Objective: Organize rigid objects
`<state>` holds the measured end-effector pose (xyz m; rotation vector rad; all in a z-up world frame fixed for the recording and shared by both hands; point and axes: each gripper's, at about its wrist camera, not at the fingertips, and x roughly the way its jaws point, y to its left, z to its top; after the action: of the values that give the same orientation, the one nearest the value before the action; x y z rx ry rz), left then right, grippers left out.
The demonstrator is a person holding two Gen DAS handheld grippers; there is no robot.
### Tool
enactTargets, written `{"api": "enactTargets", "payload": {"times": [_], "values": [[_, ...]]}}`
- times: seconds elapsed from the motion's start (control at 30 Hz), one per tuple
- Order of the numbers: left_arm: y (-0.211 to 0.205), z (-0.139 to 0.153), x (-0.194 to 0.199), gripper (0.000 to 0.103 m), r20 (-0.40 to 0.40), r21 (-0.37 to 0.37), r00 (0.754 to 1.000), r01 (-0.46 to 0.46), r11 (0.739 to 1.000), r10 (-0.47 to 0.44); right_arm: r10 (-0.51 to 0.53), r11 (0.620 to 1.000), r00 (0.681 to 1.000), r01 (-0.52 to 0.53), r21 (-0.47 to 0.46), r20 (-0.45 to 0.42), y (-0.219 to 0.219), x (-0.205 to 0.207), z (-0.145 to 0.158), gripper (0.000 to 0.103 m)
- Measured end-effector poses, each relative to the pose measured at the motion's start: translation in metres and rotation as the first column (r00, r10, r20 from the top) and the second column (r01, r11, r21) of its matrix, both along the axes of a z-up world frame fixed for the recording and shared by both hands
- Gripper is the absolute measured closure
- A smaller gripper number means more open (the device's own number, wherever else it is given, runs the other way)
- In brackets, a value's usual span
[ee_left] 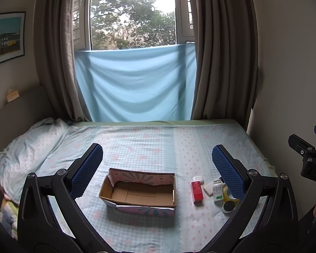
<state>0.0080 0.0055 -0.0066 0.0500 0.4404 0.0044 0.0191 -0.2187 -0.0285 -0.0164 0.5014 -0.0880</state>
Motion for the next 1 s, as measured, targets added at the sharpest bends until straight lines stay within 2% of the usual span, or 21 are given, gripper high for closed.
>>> {"api": "enactTargets", "payload": {"times": [1.0], "values": [[-0.0056,0.0033,-0.0017,0.0,-0.001,-0.007,1.0,0.02,1.0,-0.02,0.021,1.0,0.999,-0.021,0.0,0.035,-0.0003,-0.0066,0.0055,0.0]]}}
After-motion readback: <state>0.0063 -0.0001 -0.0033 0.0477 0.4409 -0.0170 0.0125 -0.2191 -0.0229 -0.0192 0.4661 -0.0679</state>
